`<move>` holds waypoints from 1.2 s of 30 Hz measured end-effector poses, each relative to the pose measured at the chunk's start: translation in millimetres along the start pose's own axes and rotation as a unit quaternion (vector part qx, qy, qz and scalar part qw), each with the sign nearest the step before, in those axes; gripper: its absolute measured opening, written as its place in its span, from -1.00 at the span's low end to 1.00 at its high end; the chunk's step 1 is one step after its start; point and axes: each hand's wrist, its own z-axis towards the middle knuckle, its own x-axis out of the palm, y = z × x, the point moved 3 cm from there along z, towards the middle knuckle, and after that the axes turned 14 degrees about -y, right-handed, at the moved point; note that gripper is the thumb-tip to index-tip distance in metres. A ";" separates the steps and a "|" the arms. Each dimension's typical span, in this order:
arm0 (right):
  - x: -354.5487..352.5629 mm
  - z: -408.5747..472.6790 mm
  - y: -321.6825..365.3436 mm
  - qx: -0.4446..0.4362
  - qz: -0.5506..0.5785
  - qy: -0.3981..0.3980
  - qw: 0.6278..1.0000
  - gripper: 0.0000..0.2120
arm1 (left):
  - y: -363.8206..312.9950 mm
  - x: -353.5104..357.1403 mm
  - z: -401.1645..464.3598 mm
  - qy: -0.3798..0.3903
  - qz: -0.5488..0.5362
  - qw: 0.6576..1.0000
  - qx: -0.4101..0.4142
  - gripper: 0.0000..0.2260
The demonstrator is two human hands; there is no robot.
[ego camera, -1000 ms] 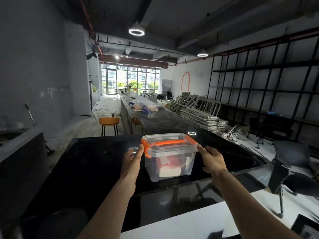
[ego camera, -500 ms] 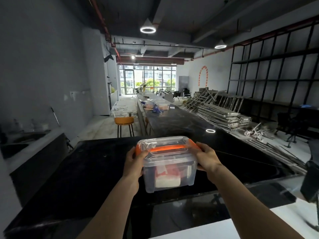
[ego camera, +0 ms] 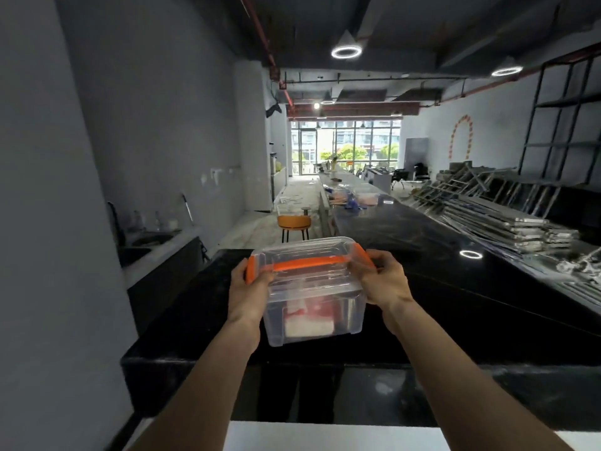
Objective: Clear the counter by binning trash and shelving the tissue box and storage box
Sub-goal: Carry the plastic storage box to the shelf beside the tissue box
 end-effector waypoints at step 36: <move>270.9 -918.4 91.6 -0.087 0.037 0.625 0.775 -0.59 | -45.9 -926.3 -357.4 -0.572 0.045 0.815 0.074 -0.41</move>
